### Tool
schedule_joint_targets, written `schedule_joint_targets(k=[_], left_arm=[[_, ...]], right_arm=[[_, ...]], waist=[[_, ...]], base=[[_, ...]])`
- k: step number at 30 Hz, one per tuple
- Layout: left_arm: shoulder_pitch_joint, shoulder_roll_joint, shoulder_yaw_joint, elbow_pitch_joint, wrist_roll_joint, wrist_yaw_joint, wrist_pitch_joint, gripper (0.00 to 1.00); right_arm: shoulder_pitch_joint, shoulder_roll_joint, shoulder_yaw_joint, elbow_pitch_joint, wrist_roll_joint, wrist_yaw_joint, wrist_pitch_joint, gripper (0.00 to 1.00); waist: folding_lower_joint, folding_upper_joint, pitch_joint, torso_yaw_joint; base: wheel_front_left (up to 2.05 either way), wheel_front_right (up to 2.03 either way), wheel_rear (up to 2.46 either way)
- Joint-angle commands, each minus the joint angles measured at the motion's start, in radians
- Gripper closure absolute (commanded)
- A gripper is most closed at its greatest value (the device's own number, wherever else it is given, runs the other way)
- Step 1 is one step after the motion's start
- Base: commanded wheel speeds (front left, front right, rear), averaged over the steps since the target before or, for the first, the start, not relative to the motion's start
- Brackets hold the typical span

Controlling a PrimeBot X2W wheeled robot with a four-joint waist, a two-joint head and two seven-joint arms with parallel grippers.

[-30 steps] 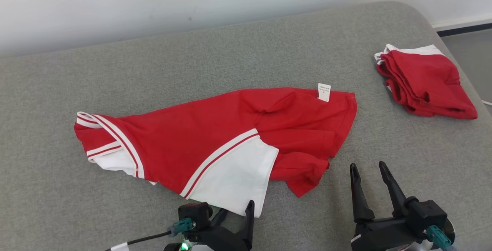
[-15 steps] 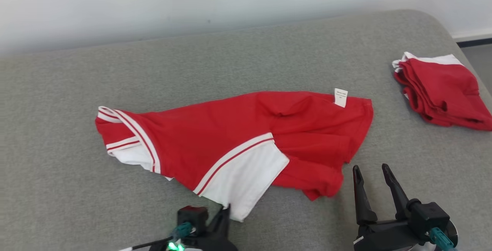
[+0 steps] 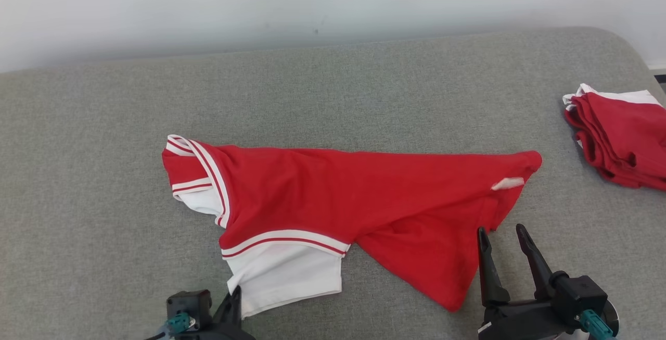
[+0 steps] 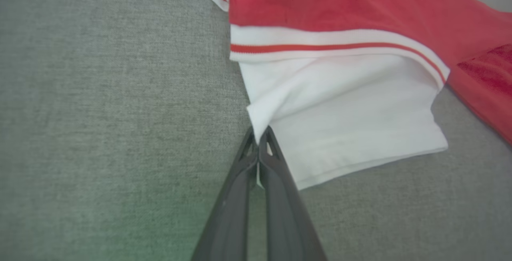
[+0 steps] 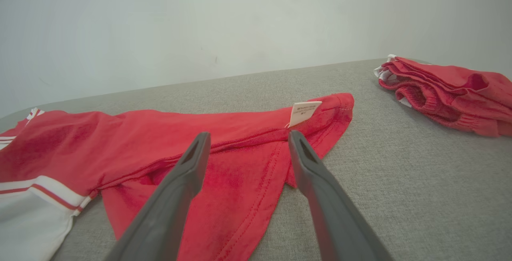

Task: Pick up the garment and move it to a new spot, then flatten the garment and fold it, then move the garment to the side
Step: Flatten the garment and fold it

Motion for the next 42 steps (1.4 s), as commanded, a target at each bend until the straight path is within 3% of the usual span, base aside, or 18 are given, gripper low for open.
schedule_joint_targets(k=[1,4,5,6,10,13,17,22,31,42], left_arm=[[0.019,0.013,0.015,-0.023,-0.013,0.018,0.002,1.00],[0.034,0.013,0.032,-0.071,-0.024,0.036,-0.009,1.00],[0.036,0.014,0.033,-0.083,-0.019,0.039,-0.013,0.12],[0.041,0.009,0.038,-0.094,-0.025,0.040,-0.020,0.00],[0.060,-0.005,0.056,-0.118,-0.044,0.040,-0.043,0.00],[0.072,0.010,0.088,-0.133,-0.025,0.044,-0.125,0.00],[0.084,0.034,0.125,-0.134,0.023,0.031,-0.224,0.00],[0.114,0.034,0.185,-0.152,0.107,0.006,-0.250,0.00],[0.280,-0.066,0.408,-0.228,0.362,-0.102,-0.250,0.00],[0.374,-0.174,0.571,-0.210,0.503,-0.243,-0.250,0.00]], right_arm=[[-0.002,0.003,0.004,0.002,-0.002,-0.002,-0.001,0.00],[-0.002,0.003,0.002,0.004,-0.004,-0.002,-0.001,0.00],[-0.002,0.003,0.002,0.005,-0.004,-0.002,-0.001,0.00],[-0.001,0.003,0.001,0.006,-0.004,-0.002,-0.001,0.00],[0.000,0.003,-0.005,0.006,-0.006,-0.002,-0.001,0.00],[0.013,0.003,-0.017,0.003,-0.010,-0.002,-0.001,0.00],[0.024,0.003,-0.032,-0.002,-0.015,-0.002,-0.001,0.00],[0.035,0.003,-0.042,-0.006,-0.019,-0.002,-0.001,0.00],[0.072,0.003,-0.030,0.006,-0.019,-0.002,-0.001,0.00],[0.090,0.003,-0.025,0.031,-0.034,-0.002,-0.001,0.00]], waist=[[0.0000,0.0000,-0.002,-0.002],[0.0000,0.0000,-0.007,-0.005],[0.0000,0.0000,-0.008,-0.006],[0.0000,0.0000,-0.011,-0.007],[0.0000,0.0000,-0.020,-0.009],[0.0000,0.0000,-0.034,-0.003],[0.0000,0.0000,-0.055,0.009],[0.0000,0.0000,-0.081,0.022],[0.0000,0.0000,-0.145,0.033],[0.0000,0.0000,-0.168,0.032]], base=[[0.00,0.00,0.00],[0.00,0.00,0.00],[0.00,0.00,0.00],[0.00,0.00,0.00],[0.00,0.00,0.00],[0.00,0.00,0.00],[0.00,0.00,0.00],[0.00,0.00,0.00],[0.00,0.00,0.00],[0.00,0.00,0.00]])
